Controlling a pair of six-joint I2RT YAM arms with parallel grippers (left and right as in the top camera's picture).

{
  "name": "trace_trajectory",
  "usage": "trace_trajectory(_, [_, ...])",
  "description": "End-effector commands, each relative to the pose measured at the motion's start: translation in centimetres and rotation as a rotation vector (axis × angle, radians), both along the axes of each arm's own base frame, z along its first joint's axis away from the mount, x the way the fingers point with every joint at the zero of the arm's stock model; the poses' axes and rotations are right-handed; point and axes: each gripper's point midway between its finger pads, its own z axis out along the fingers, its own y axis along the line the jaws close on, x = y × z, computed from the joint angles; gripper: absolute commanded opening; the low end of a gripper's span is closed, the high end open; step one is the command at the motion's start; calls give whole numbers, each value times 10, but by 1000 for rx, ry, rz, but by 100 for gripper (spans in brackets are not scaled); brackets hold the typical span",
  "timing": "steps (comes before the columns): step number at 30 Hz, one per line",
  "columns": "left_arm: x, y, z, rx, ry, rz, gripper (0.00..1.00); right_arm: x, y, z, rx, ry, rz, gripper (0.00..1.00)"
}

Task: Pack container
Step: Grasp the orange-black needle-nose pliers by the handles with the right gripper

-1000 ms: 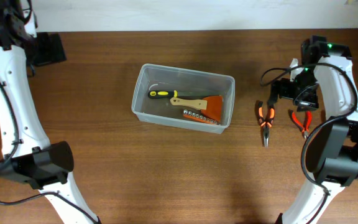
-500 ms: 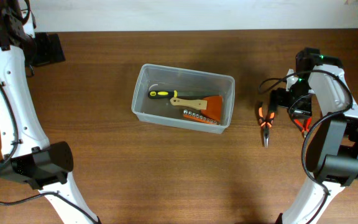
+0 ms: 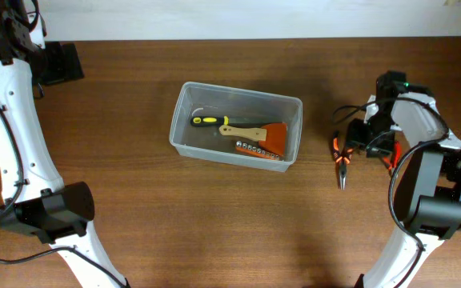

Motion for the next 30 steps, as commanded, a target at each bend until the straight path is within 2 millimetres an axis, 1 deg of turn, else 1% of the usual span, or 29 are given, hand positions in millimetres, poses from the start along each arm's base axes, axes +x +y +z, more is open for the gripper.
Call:
trace_trajectory(1, [-3,2,5,2,-10,22,99,-10,4,-13,18,24,-18,60])
trace_trajectory(5, [-3,2,5,2,-10,22,99,-15,5,-23,19,26,-18,59])
trace_trajectory(9, [-3,2,5,2,-10,22,99,-16,5,-29,21,24,-31,54])
trace_trajectory(11, [-3,2,5,2,-10,22,99,-17,6,-31,21,22,-49,50])
trace_trajectory(15, [-3,2,5,2,-10,22,99,-17,6,-33,20,23,-63,48])
trace_trajectory(19, [-3,2,5,2,-10,22,99,-18,6,-33,20,25,-62,35])
trace_trajectory(25, [-3,2,5,2,-10,22,99,-19,6,-33,21,30,-63,28])
trace_trajectory(28, [-3,2,5,2,-10,22,99,-21,6,-33,23,39,-63,20])
trace_trajectory(30, [-3,2,5,2,-10,22,99,-23,7,-32,23,47,-63,19])
